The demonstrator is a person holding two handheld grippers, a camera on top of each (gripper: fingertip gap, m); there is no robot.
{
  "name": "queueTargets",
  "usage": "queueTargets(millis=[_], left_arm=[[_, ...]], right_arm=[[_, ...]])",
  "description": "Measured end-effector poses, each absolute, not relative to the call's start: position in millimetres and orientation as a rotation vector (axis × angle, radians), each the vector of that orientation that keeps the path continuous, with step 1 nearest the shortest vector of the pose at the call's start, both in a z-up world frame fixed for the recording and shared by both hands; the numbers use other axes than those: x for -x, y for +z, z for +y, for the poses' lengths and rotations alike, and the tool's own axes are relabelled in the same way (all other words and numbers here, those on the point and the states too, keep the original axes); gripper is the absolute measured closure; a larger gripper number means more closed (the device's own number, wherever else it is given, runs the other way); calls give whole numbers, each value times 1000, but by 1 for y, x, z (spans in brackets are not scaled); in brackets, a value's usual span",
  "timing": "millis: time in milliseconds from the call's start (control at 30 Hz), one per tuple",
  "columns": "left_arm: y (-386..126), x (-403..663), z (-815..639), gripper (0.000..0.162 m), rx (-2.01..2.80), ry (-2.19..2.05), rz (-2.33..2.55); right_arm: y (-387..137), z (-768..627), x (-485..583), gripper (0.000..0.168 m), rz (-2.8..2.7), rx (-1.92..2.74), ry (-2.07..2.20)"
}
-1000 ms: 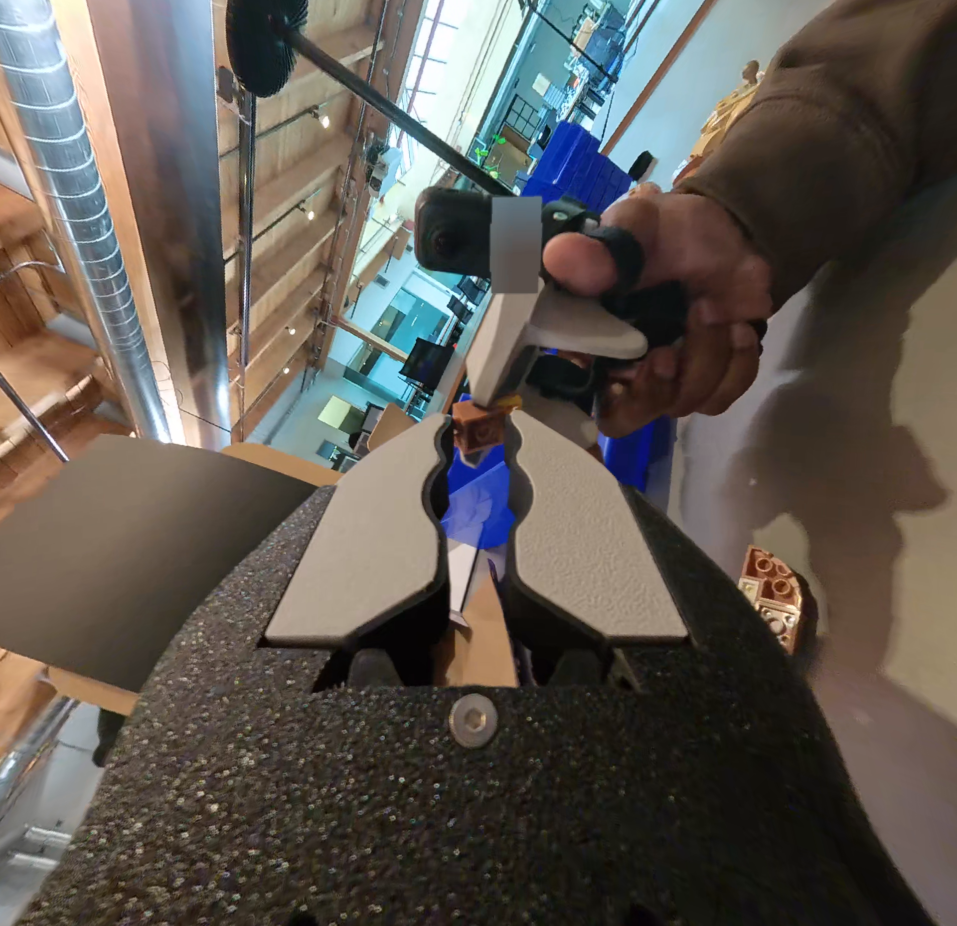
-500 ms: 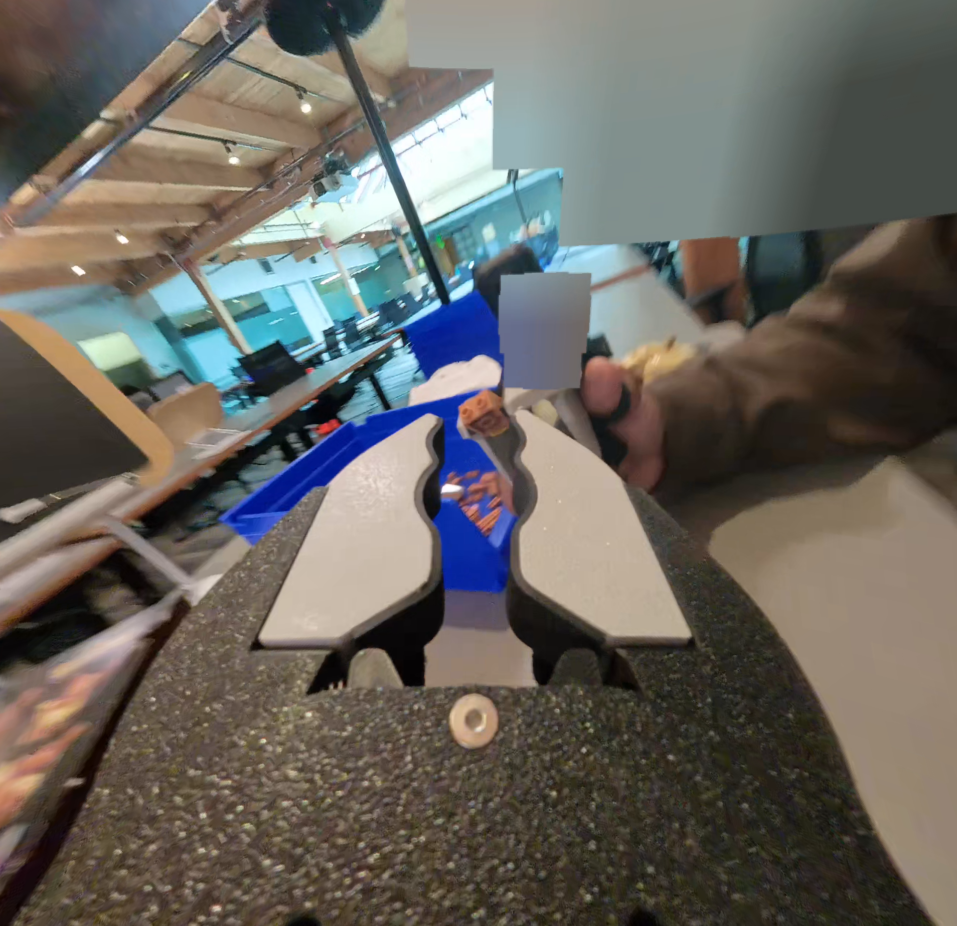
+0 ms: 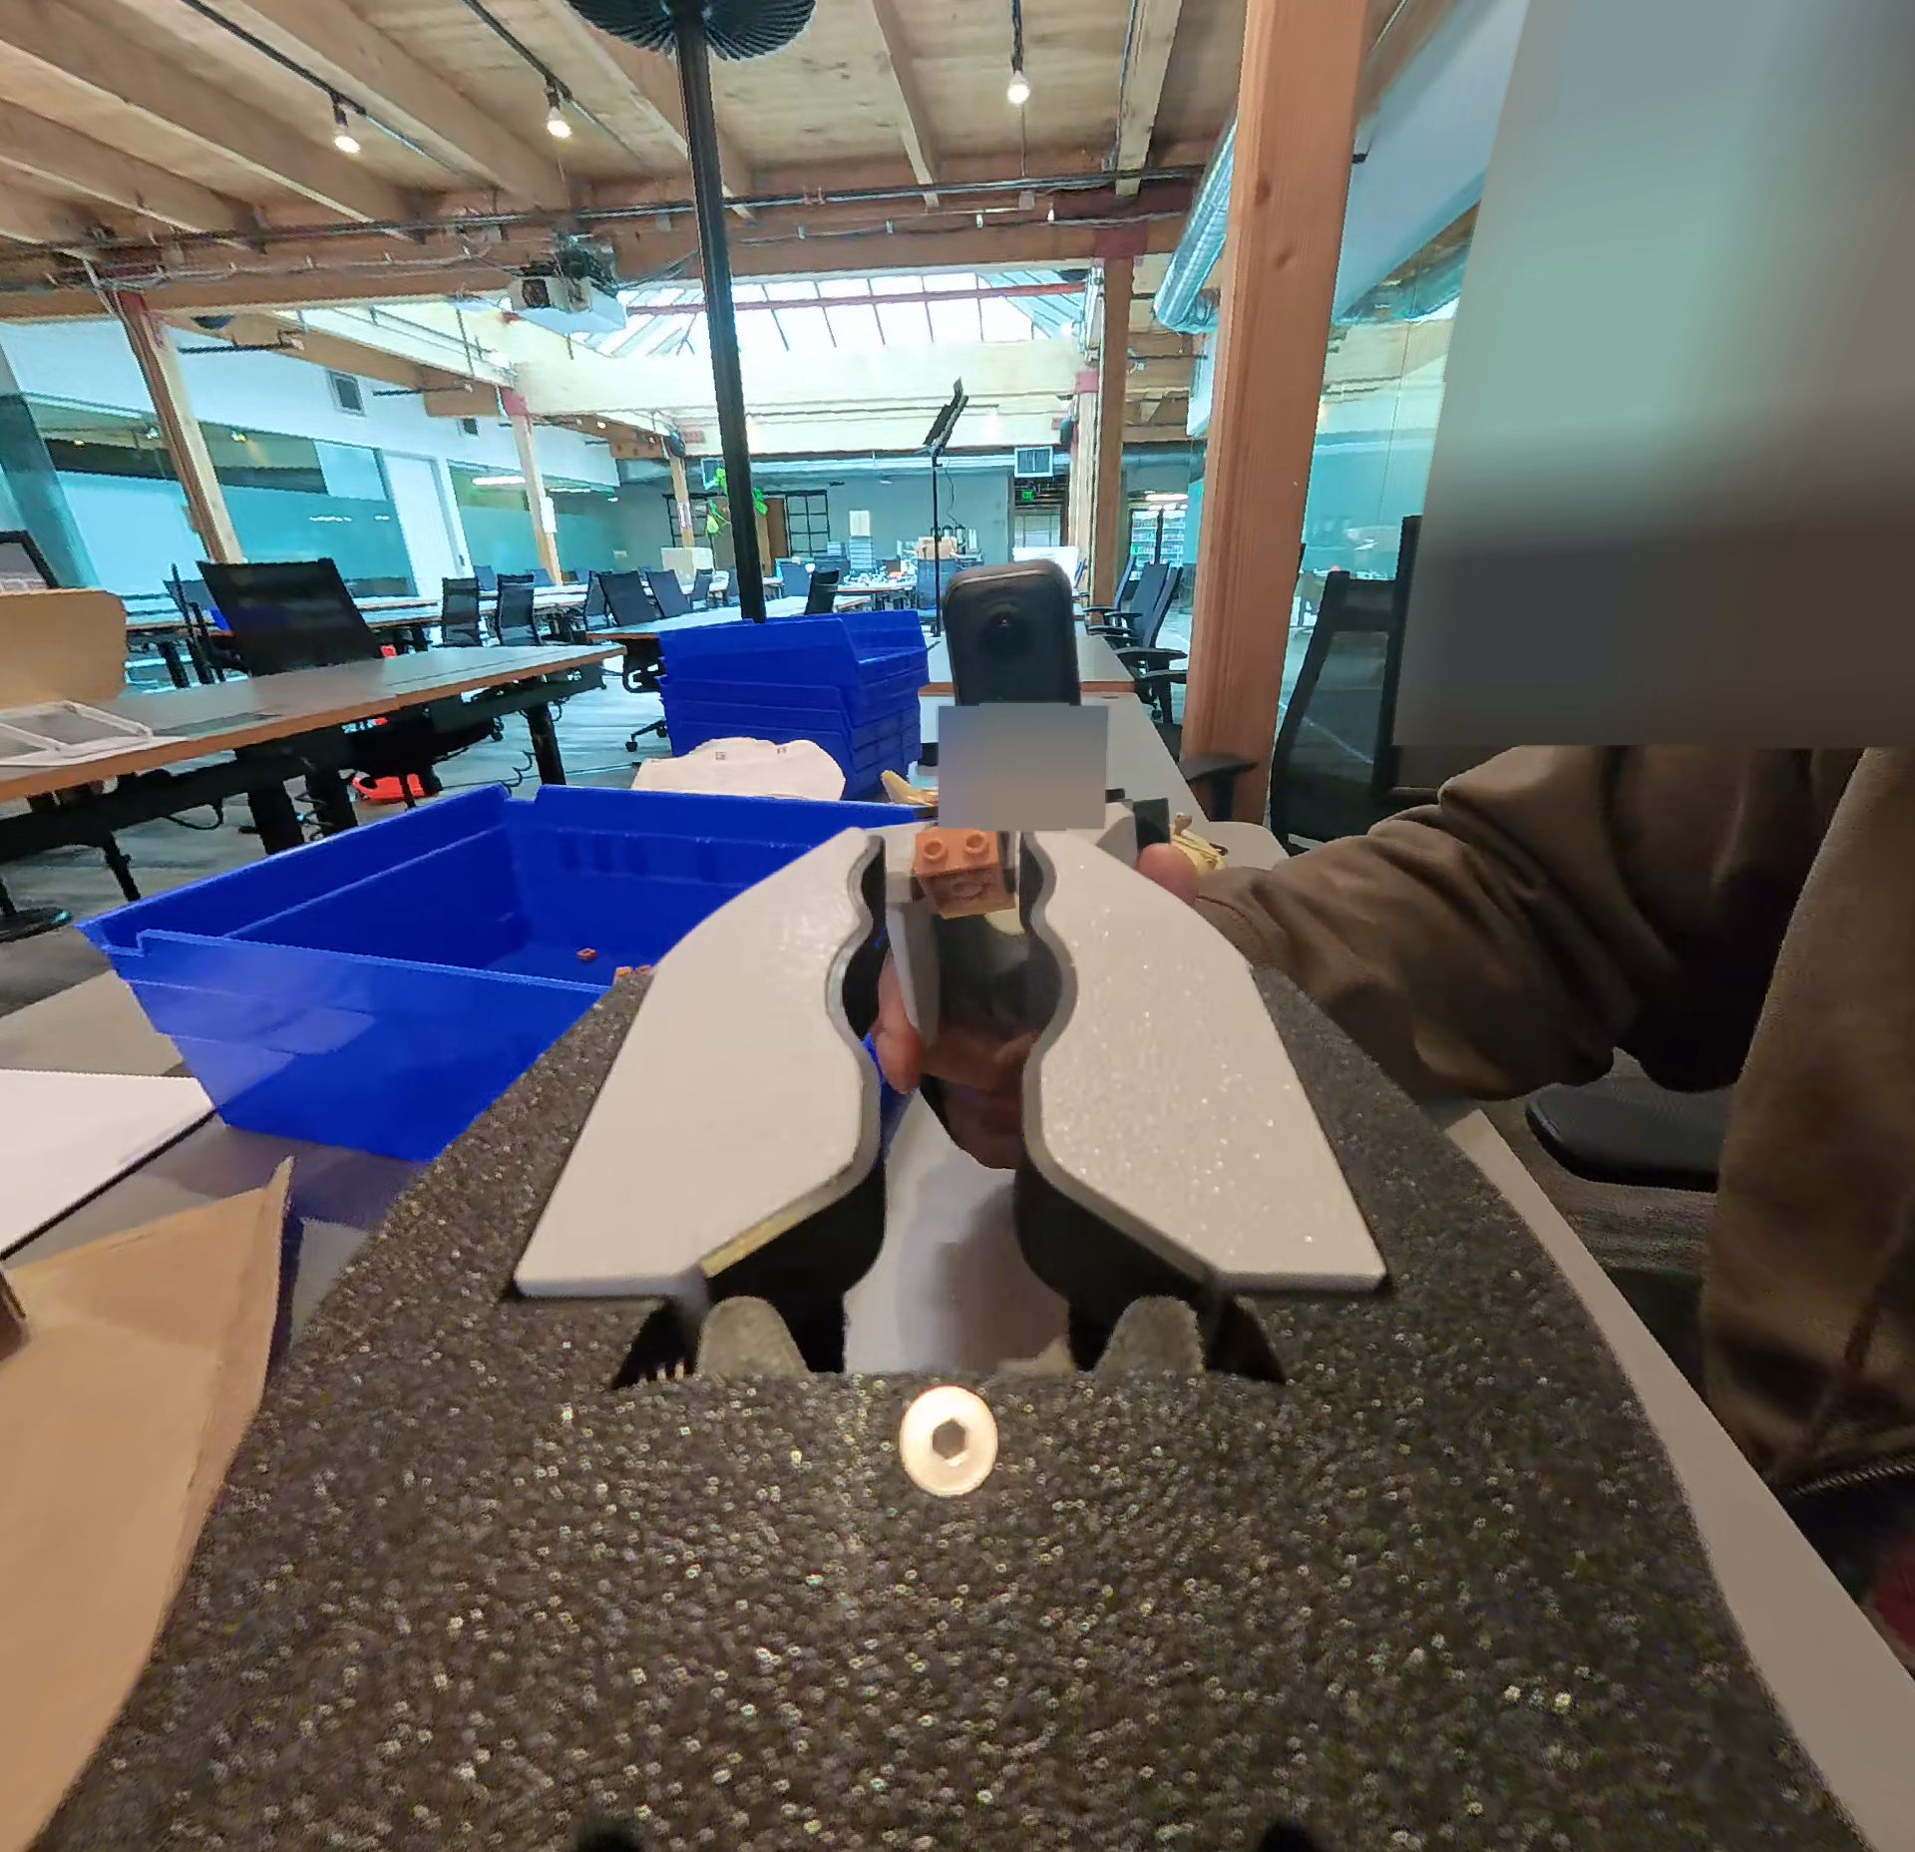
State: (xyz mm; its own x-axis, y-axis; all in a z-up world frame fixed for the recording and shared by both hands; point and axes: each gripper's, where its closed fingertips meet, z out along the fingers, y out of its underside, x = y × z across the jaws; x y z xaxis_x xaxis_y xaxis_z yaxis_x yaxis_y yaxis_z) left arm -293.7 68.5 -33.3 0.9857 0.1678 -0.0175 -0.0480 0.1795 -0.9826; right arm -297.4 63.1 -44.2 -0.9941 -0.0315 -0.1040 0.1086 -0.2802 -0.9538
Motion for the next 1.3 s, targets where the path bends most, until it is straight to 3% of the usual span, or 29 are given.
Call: queueTargets(millis=[667,1067,1300], left_arm=[[-43,288,73,146,1434,130,-61],[-51,290,63,146,1614,221,-24],[-64,286,66,146,1695,180,-1]], right_arm=[[-47,59,291,152,1916,-19,-2471],[-62,56,290,142,2391,229,-2419],[-72,52,291,152,2423,193,-2317]])
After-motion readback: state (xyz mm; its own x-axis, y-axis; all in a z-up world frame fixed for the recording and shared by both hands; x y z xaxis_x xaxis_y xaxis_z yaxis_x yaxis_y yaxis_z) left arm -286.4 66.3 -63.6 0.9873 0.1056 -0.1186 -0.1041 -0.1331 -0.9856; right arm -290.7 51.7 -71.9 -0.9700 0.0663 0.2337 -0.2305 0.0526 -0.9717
